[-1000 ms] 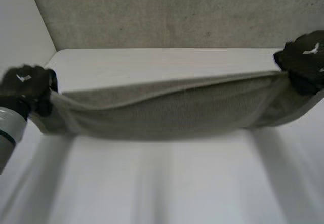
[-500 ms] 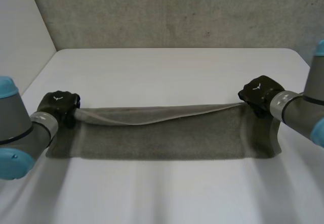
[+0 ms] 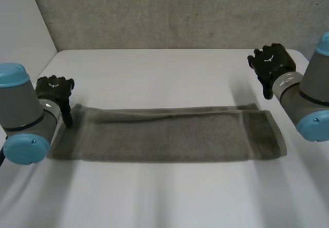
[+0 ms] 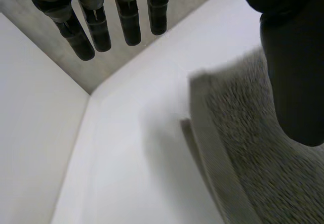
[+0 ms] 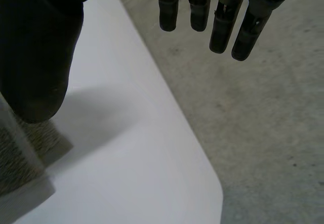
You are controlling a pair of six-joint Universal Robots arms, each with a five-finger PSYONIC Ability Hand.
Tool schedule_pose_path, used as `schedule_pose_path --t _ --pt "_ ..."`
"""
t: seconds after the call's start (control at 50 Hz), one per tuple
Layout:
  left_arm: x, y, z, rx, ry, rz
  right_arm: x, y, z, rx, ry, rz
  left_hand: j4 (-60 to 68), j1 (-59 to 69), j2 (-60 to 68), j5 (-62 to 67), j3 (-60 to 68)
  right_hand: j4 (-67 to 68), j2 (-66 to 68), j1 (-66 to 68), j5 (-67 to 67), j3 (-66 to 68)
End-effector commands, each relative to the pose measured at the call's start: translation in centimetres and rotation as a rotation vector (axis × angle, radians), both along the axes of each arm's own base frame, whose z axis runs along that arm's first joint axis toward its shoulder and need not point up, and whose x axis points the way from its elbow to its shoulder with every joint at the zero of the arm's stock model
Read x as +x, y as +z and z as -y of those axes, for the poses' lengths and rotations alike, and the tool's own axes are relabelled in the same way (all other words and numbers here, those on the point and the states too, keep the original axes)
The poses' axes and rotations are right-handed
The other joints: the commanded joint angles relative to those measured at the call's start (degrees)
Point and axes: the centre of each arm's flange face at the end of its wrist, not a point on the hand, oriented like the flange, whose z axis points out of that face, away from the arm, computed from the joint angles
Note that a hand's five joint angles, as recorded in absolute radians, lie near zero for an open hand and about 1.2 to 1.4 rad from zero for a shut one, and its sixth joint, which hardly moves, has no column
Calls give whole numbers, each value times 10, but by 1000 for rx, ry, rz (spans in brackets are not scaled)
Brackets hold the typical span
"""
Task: Fold the towel.
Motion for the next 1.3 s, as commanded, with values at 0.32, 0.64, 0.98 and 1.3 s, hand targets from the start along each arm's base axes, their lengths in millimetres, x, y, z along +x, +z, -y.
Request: schedule_pose_path --t 0.32,0.64,0.98,1.3 --pt "-1 -4 -33 56 -98 -27 -21 -11 -68 202 51 8 -21 -24 -18 -101 -13 -30 -21 -17 -17 -22" --pt "-5 7 -86 -38 -210 -176 -66 -66 -96 356 26 143 -40 -43 -37 -120 -32 68 76 81 80 75" --pt "-5 6 -86 -31 -205 -204 -76 -86 -80 372 -1 150 -38 -41 -35 -118 -30 251 259 264 264 259" --pt "-5 6 -86 -31 -204 -204 -91 -80 -64 329 -76 140 -38 -41 -35 -118 -30 653 661 666 665 660"
